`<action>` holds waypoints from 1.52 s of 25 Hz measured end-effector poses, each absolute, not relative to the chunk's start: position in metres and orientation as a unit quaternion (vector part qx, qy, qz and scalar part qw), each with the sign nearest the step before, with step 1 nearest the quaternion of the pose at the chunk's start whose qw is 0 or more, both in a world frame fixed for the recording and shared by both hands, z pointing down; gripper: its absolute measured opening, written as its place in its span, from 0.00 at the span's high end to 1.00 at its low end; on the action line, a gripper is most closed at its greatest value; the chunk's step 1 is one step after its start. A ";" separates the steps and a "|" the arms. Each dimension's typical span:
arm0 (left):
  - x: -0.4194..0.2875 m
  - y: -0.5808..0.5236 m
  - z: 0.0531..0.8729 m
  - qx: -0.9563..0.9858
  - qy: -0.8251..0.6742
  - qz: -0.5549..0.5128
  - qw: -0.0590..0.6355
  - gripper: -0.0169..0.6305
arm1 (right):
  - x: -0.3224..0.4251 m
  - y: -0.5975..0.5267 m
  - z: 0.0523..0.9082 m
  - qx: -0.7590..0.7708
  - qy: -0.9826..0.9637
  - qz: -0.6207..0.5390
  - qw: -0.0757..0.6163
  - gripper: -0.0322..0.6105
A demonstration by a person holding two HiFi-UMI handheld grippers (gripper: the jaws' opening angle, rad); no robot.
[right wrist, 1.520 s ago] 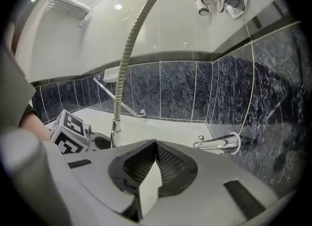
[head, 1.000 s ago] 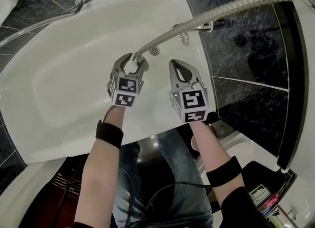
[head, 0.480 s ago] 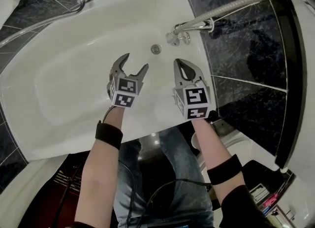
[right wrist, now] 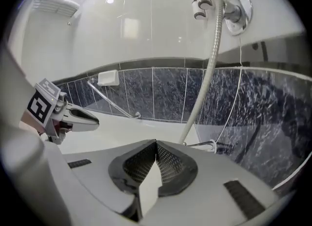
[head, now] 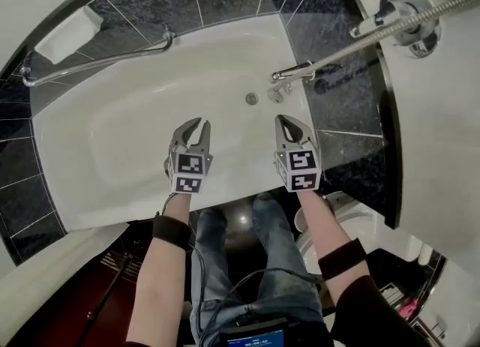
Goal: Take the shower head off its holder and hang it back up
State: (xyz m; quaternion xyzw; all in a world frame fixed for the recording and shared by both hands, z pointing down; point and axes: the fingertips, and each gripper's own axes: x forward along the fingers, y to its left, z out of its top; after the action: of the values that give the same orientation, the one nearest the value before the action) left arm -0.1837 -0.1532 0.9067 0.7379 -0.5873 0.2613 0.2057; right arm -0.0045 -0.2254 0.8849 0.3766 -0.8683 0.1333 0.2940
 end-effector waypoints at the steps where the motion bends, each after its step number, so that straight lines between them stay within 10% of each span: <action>1: -0.190 -0.148 0.884 0.734 -0.594 0.260 0.203 0.92 | -0.006 -0.223 0.870 0.373 -0.870 0.132 0.294 0.91; 19: -0.307 -0.010 0.553 0.616 -0.753 0.166 0.163 0.97 | -0.016 -0.195 0.616 0.322 -0.911 0.095 0.239 0.91; 38: -0.325 0.042 0.446 0.606 -0.781 0.091 0.124 0.97 | -0.022 -0.165 0.498 0.290 -0.936 0.035 0.195 0.91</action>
State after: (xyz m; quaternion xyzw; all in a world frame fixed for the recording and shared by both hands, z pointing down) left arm -0.3253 0.0415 0.4456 0.6056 -0.7807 0.0915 0.1244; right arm -0.0218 -0.1646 0.4985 0.2897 -0.9364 0.0355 0.1951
